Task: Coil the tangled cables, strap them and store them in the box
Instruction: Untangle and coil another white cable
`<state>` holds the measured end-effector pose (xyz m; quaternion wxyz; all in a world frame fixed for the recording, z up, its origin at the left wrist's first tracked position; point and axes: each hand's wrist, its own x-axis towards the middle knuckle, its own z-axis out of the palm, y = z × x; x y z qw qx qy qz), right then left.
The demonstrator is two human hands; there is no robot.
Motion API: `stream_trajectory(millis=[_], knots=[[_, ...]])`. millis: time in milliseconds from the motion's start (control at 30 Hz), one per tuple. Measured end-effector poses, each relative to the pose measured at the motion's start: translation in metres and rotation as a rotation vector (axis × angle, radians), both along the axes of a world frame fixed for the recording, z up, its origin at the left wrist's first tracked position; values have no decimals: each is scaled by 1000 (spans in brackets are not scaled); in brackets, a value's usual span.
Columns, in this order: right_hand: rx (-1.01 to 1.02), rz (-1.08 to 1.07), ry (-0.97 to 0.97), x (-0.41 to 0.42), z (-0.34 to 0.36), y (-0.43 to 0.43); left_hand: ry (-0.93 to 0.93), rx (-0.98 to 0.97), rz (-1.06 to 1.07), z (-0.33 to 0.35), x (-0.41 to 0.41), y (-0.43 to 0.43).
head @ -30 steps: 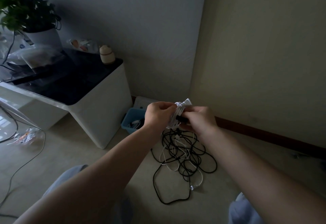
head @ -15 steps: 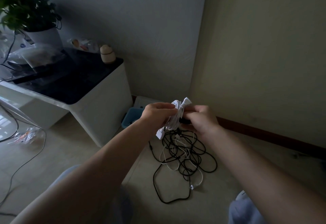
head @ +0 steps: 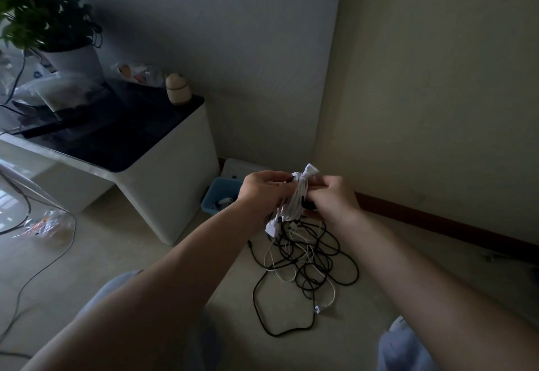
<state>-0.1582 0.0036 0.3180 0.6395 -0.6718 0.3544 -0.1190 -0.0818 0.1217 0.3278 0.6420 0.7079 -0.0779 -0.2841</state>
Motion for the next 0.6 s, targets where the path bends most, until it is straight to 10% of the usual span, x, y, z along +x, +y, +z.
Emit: stream_trajectory(millis=[600], knots=[[197, 76, 8, -5, 22, -8, -125, 161, 117, 7, -7, -10]])
